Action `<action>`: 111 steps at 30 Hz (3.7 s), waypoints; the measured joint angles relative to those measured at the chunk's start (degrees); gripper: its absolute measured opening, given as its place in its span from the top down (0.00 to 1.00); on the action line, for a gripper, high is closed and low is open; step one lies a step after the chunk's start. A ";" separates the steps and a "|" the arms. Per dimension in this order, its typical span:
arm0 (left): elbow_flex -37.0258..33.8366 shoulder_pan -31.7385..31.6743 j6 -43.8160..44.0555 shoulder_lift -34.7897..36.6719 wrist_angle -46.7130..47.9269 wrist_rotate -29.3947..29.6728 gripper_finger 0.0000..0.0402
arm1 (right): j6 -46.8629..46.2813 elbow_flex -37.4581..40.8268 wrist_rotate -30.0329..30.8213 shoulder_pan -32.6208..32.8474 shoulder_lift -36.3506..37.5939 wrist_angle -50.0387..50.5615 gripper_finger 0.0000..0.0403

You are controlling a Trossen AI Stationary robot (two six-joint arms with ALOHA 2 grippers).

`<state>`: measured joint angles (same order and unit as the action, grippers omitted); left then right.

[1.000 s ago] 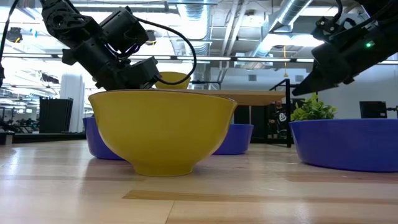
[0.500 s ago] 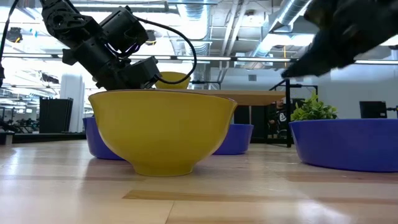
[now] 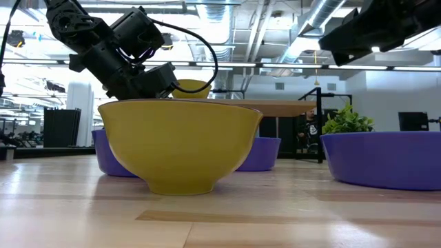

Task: Pick & Place Mini bowls
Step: Stack the white pattern bowl on the top of the white pattern bowl on the shelf

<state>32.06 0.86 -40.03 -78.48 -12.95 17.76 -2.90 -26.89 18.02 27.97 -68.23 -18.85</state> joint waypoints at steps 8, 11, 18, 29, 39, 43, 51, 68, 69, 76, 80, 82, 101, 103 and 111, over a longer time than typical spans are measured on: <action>0.00 0.00 0.00 0.00 -0.02 0.00 0.96 | -0.02 0.00 0.02 0.02 0.00 0.16 1.00; 0.01 0.00 0.00 0.00 -0.17 0.00 0.97 | -0.02 0.00 0.06 0.02 0.00 0.33 1.00; 0.01 0.31 -0.01 0.00 -0.54 0.16 0.96 | -0.04 0.00 0.06 0.02 0.00 0.35 1.00; 0.08 3.77 -0.17 2.33 -1.75 1.31 0.97 | -0.04 0.00 0.07 0.02 0.00 0.35 1.00; 0.10 8.72 2.80 5.56 -1.48 1.24 0.96 | -0.04 0.00 0.07 0.02 0.00 0.35 1.00; 0.10 9.69 2.80 6.35 -1.66 1.28 0.97 | -0.05 0.00 0.07 0.02 0.00 0.31 1.00; 0.10 10.14 2.92 6.64 -1.64 1.99 0.97 | -0.07 0.00 0.07 0.02 -0.02 0.33 1.00; 0.96 12.05 6.81 7.61 -1.17 5.03 0.97 | -0.07 0.00 0.07 0.02 -0.02 0.22 1.00; 1.34 12.64 6.97 7.61 -1.18 4.67 0.97 | -0.08 0.00 0.07 0.02 -0.02 0.25 1.00; 2.92 15.62 6.94 7.63 -1.16 4.46 0.97 | -0.09 0.00 0.07 0.02 -0.02 0.24 1.00; 4.21 15.61 5.86 7.63 -0.17 8.47 0.97 | -0.09 0.00 0.07 0.02 -0.02 0.07 1.00; 5.36 15.08 5.51 7.65 2.59 10.88 0.97 | -0.09 0.00 0.07 0.02 -0.02 -0.15 1.00; 15.36 12.57 5.70 18.58 21.90 9.70 0.97 | -0.04 -0.01 0.52 0.02 -0.02 -0.92 1.00; 15.37 11.39 5.54 20.53 22.93 10.10 0.97 | -0.02 -0.02 0.52 0.02 -0.02 -0.96 1.00; 15.37 5.32 1.28 26.70 24.63 10.47 0.97 | 0.03 -0.02 0.52 0.01 -0.02 -0.96 1.00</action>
<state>47.43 6.18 -38.75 -51.77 11.68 28.23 -2.87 -26.91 18.54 27.98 -68.25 -19.81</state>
